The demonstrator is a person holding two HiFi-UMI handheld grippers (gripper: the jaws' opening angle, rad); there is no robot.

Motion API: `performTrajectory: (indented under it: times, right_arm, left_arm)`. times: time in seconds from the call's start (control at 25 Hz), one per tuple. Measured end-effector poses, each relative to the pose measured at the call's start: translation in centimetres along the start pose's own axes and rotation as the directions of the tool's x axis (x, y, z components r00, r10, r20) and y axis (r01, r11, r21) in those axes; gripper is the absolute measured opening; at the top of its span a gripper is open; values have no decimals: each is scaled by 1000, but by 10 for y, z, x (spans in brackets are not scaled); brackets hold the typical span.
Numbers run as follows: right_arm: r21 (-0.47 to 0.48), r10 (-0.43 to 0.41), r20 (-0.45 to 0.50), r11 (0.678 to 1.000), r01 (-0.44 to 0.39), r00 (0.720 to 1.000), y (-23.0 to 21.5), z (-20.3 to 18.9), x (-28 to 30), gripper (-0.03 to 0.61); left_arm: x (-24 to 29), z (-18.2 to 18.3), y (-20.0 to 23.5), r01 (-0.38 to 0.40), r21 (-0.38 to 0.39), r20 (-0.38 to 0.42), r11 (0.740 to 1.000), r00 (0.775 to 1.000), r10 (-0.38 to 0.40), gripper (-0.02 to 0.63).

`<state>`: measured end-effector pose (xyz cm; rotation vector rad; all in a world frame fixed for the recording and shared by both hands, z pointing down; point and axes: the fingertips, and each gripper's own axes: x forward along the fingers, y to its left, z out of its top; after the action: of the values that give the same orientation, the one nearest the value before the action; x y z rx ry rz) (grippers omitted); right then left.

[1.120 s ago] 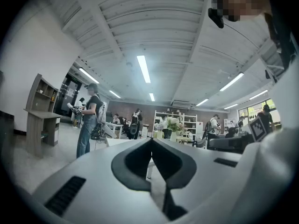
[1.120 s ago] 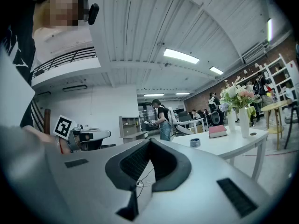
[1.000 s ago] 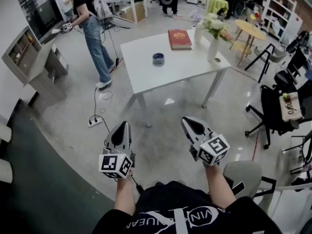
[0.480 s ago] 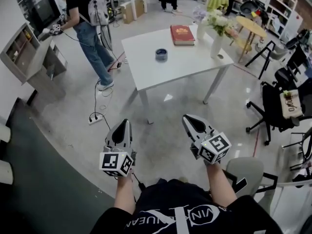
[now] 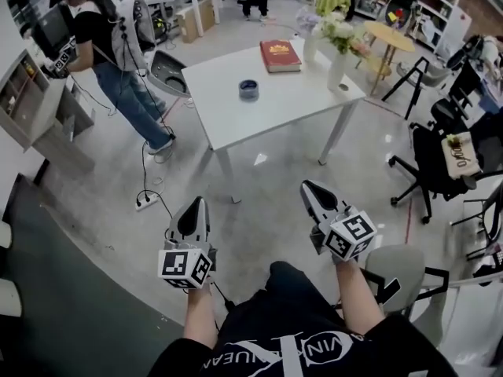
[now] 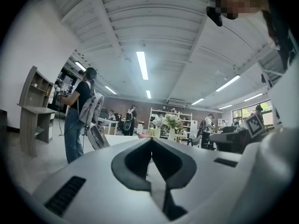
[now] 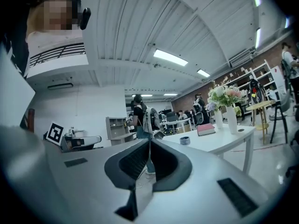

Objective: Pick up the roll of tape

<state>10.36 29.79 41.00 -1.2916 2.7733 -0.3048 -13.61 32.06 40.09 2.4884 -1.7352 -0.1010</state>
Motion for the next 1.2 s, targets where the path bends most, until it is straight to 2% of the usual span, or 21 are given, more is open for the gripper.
performTrajectory:
  times: [0.36, 0.64, 1.2]
  right_arm:
    - [34, 7, 14, 999, -7, 1000, -37, 7, 59, 101]
    - [46, 42, 2, 998, -42, 999, -79, 21, 117, 115]
    - [33, 118, -41, 993, -116, 992, -155, 32, 214, 124]
  left_arm:
    - [51, 1, 30, 7, 11, -14, 1000, 1000, -7, 3]
    - [114, 12, 54, -21, -5, -5, 1000, 1000, 21, 2]
    - [233, 12, 87, -56, -18, 7, 998, 998, 56, 3]
